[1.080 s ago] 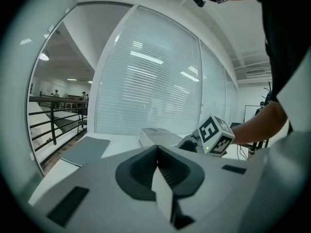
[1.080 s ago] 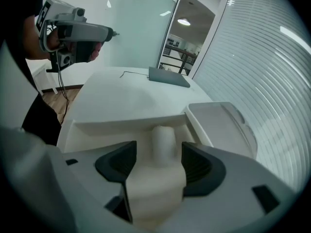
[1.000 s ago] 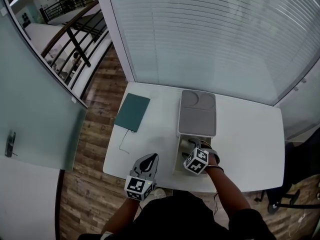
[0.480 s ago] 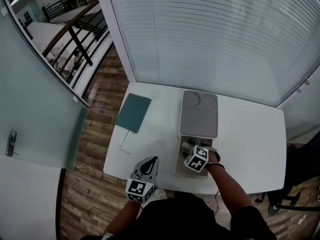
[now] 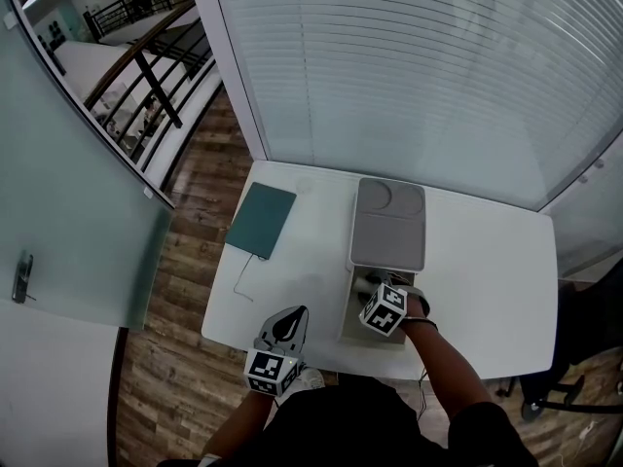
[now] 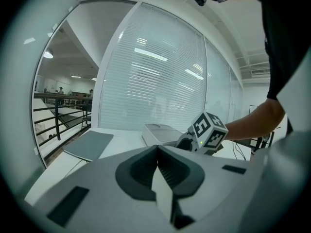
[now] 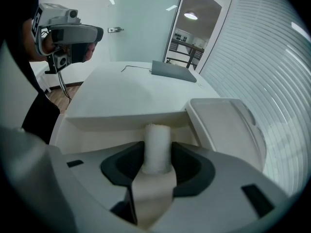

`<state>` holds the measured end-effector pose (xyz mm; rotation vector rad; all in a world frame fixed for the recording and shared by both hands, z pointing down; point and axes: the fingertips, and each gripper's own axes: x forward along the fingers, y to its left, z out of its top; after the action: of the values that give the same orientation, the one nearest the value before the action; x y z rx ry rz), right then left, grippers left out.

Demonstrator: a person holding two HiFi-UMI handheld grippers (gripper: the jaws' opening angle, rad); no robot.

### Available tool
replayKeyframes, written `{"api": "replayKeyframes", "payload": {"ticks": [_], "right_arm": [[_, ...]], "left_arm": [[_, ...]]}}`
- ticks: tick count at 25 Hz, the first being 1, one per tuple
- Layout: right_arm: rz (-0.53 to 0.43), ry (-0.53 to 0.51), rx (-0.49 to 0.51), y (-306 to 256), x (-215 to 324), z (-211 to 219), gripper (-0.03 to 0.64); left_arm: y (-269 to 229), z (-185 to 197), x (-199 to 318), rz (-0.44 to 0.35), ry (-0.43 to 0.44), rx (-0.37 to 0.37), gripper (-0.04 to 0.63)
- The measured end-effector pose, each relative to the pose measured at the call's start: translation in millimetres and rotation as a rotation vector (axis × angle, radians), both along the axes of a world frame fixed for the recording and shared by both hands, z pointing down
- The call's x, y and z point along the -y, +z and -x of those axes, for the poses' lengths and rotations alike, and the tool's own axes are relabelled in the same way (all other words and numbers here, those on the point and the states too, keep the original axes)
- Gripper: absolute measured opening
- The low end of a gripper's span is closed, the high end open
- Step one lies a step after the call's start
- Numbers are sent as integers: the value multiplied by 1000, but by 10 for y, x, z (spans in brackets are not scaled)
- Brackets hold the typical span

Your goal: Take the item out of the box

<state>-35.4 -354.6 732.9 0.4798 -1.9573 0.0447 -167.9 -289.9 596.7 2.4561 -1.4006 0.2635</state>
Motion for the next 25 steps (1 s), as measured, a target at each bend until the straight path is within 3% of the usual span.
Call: {"api": "replayKeyframes", "payload": {"ticks": [12, 25], "right_arm": [[-90, 15, 1, -202, -33, -28, 173], [-325, 292, 302, -1056, -33, -64, 172]], "left_arm": [[-42, -27, 11, -17, 13, -2, 12], [-128, -104, 35, -45, 48, 2, 11]]}}
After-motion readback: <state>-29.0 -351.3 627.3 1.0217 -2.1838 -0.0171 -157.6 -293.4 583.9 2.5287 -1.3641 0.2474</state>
